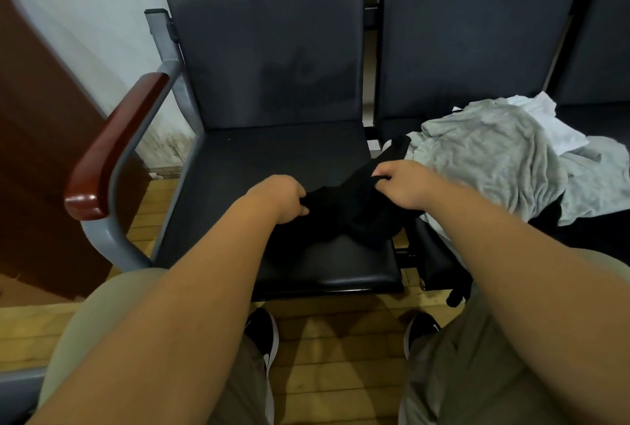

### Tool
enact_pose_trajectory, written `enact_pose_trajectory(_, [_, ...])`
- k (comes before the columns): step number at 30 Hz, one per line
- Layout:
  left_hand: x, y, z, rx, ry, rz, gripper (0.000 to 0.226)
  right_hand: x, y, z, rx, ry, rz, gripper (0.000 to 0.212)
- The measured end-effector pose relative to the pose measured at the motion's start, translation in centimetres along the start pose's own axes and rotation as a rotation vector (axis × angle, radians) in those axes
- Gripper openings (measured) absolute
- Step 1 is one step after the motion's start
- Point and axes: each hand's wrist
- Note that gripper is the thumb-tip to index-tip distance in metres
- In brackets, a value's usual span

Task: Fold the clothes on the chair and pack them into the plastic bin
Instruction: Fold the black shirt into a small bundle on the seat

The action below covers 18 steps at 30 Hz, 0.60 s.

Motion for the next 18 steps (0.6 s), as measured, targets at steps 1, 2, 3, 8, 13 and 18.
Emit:
enact_pose_trajectory(1, [0.0, -0.1, 0.1, 0.020, -0.031, -0.013, 0.036, 0.2, -0.2, 0.1, -0.013, 0.022, -0.021, 0.019])
enact_pose_trajectory(2, [0.2, -0.1, 0.3, 0.037, -0.049, -0.027, 0.037, 0.4, -0.4, 0.2, -0.021, 0.043, -0.050, 0.017])
enact_pose_trajectory(3, [0.4, -0.2, 0.3, 0.060, -0.049, -0.042, 0.039, 0.7, -0.6, 0.3, -0.025, 0.066, -0.075, 0.016])
enact_pose_trajectory(8, [1.5, -0.5, 0.0, 0.117, 0.134, -0.048, 0.048, 1.9, -0.6, -0.3, 0.010, 0.260, -0.077, 0.023])
enact_pose_trajectory(13, [1.3, -0.3, -0.5, 0.108, 0.266, -0.125, 0.038, 2.9, -0.1, -1.1, 0.015, 0.357, -0.119, 0.029])
enact_pose_trajectory(18, [1.0, -0.1, -2.1, 0.123, 0.558, -0.299, 0.032, 3.9, 0.9, -2.6, -0.035, 0.396, -0.044, 0.032])
Point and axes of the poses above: each hand's wrist, its own z-axis towards the middle knuckle, its own x-axis out of the palm, y = z × x, and after that the axes turned 13 degrees about z, right-handed
